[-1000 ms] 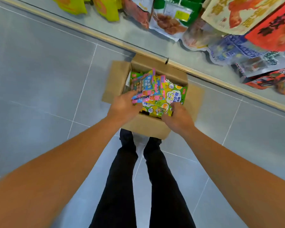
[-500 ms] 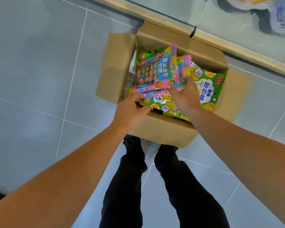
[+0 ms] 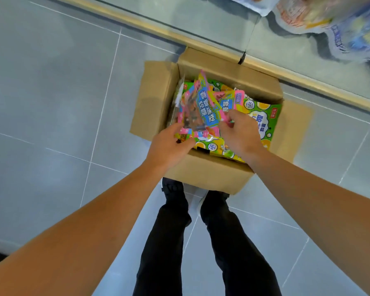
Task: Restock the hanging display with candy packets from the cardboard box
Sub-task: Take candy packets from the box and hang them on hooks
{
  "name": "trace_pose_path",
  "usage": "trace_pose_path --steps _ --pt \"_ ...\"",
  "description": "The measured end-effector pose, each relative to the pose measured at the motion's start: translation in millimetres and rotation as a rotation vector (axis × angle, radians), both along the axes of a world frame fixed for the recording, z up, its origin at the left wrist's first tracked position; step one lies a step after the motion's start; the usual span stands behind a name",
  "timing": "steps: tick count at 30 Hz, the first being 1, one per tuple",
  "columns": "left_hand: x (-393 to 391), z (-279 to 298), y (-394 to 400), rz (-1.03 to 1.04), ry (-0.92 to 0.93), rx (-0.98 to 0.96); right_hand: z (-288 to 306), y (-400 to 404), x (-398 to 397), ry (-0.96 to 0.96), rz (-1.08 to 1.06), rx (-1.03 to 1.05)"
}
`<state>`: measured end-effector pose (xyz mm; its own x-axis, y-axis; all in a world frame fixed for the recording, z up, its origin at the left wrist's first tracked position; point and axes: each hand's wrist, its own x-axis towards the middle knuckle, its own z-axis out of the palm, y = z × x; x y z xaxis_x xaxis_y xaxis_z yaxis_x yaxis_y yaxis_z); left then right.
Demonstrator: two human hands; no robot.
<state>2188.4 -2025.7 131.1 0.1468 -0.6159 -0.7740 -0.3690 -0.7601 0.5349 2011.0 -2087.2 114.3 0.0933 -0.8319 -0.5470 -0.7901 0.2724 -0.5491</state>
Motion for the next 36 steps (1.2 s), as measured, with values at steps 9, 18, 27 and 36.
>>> trace_pose_path --steps 9,18,27,36 --pt "-13 121 -19 0.006 0.054 -0.083 157 18 -28 -0.268 -0.18 0.043" --pt "-23 186 -11 0.053 0.294 -0.166 232 15 -60 -0.64 -0.632 0.132" --pt "-26 249 23 -0.013 0.398 -0.074 280 25 -56 -0.711 -0.856 0.18" --pt "-23 356 40 0.22 0.606 -0.075 381 81 -40 -0.73 -0.66 0.243"
